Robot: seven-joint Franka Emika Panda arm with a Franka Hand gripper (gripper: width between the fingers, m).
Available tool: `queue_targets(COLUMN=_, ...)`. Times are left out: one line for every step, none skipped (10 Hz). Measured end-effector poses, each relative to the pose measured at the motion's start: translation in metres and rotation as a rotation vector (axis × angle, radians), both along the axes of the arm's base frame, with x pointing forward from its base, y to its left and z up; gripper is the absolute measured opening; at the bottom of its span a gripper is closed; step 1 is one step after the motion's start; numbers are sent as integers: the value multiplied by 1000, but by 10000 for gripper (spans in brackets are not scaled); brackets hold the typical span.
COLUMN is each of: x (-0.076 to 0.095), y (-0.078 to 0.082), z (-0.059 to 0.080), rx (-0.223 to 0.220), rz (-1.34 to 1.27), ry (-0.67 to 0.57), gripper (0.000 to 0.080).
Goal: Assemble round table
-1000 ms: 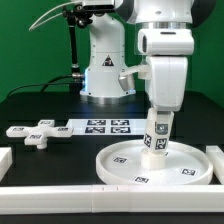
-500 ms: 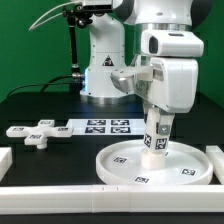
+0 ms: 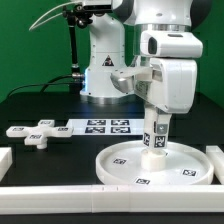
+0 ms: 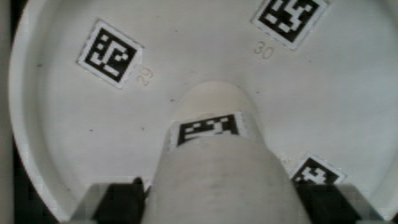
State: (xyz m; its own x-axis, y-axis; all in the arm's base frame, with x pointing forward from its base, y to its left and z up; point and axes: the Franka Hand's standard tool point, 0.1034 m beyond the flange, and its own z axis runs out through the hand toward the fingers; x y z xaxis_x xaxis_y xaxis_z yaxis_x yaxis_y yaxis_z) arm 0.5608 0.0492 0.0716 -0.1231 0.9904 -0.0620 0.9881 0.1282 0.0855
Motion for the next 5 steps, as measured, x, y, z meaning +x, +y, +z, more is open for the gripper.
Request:
queue_targets(x=0, y=0, z=0, rx=0, rz=0, ry=0, gripper=409)
queue_targets(x=0, y=0, z=0, rx=0, rz=0, ry=0, gripper=409)
queue_targets(x=0, y=0, z=0, rx=0, rz=-3, ry=0, gripper=409)
queue_targets(x=0, y=0, z=0, rx=3, rz=-29, ry=-1, gripper=409)
queue_targets(x=0, y=0, z=0, rx=3, rz=-29, ry=-1, gripper=409)
